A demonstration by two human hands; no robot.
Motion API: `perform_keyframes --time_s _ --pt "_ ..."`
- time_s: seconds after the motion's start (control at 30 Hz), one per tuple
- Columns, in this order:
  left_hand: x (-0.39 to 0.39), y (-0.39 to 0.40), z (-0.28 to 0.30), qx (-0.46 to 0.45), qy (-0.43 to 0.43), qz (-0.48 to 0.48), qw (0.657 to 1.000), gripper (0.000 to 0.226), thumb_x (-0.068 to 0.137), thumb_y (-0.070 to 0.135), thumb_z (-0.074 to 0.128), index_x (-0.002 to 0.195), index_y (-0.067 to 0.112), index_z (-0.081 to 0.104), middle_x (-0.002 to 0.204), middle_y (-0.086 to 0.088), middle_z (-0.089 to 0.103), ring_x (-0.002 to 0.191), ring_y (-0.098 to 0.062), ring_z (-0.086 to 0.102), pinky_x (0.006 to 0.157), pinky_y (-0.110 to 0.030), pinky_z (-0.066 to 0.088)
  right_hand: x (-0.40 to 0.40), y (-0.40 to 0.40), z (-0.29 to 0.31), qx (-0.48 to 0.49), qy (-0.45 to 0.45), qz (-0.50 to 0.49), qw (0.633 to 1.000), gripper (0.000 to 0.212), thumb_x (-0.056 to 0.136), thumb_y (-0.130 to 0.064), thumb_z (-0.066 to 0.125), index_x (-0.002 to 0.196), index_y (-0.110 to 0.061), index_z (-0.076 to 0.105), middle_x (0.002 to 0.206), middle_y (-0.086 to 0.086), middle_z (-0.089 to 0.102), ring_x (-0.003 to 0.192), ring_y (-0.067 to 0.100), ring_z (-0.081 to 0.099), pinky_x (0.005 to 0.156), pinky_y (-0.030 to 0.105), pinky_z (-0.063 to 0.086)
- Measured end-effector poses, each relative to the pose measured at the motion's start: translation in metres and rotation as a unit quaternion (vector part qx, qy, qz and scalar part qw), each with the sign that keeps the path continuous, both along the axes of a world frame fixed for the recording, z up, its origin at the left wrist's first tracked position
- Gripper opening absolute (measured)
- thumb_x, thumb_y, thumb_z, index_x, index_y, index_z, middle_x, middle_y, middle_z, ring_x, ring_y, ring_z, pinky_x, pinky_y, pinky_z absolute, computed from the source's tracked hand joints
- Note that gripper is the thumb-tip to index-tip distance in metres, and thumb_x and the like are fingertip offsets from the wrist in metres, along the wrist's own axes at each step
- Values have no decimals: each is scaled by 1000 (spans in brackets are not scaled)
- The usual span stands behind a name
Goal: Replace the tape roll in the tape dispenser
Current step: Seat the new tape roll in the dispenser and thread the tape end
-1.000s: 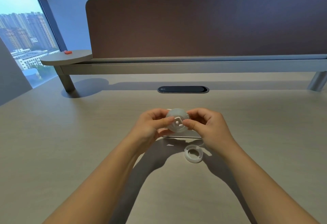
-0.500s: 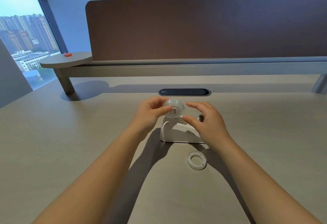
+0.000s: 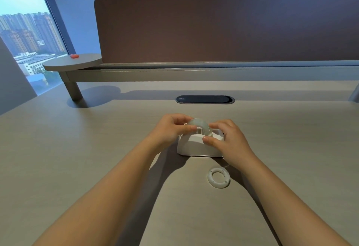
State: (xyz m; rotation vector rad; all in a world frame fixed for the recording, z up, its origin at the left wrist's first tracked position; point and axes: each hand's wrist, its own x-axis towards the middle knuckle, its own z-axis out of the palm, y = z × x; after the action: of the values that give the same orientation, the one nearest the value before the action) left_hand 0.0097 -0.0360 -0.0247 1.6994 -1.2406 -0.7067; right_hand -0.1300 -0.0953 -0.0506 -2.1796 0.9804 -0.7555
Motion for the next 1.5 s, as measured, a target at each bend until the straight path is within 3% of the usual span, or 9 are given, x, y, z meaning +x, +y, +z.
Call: perform_keyframes --time_s 0.23,0.4,0.5,0.63,0.77,0.9,1.2,1.37,1.5 --pt "7 2 0 66 54 -38 996 12 83 12 54 82 23 59 90 2 59 94 -17 51 90 -34 43 0 -2 -2 7 -12 2 1000 36 78 -23 62 112 -11 56 124 9 48 115 23 41 90 28 33" --pt "5 1 -1 40 64 -34 997 8 82 13 56 79 20 60 81 1 59 79 -12 53 72 -23 44 0 -2 -1 -3 -6 9 1000 35 81 -25 59 114 -12 57 124 9 49 116 24 41 91 29 33" --pt "7 1 -2 10 64 -20 998 10 80 9 58 89 14 61 86 -1 61 85 -16 56 77 -23 46 -1 -2 -1 -20 9 16 1000 33 86 -25 51 116 -14 56 127 9 48 120 25 37 96 32 30" --pt "6 1 0 -15 14 -8 1000 14 79 3 58 92 6 62 91 -6 61 86 -20 57 75 -23 47 -2 -2 0 -29 34 25 999 33 89 -24 44 119 -14 54 133 10 45 122 25 34 103 37 29" --pt "6 1 6 -39 -97 -6 994 17 79 3 58 95 1 65 84 -3 60 71 -6 55 64 -9 46 -3 0 0 -25 37 31 998 33 90 -24 43 120 -17 53 133 10 43 123 25 32 103 36 28" --pt "5 2 11 -32 -184 2 982 20 81 9 57 98 4 66 91 -4 61 83 -15 55 78 -24 45 -4 1 1 -18 40 33 998 35 90 -25 43 123 -17 50 133 9 42 123 24 32 102 35 29" --pt "4 2 12 26 -329 -10 944 31 82 20 57 110 7 62 118 -11 64 104 -22 55 92 -32 43 -4 0 -1 -8 42 35 998 36 89 -26 43 124 -21 49 132 7 42 122 23 31 102 36 29" --pt "9 0 7 44 -156 -17 987 34 83 19 56 116 10 57 124 -6 58 108 -16 51 93 -28 39 -3 0 -1 7 24 38 999 36 88 -26 46 123 -20 50 130 7 43 121 22 31 96 31 29" --pt "5 -1 -2 48 36 -12 998 20 87 26 48 101 15 58 94 0 60 91 -15 53 80 -26 46 -1 -1 -2 23 -1 29 999 33 87 -26 48 119 -20 54 126 6 46 119 22 34 95 34 31"
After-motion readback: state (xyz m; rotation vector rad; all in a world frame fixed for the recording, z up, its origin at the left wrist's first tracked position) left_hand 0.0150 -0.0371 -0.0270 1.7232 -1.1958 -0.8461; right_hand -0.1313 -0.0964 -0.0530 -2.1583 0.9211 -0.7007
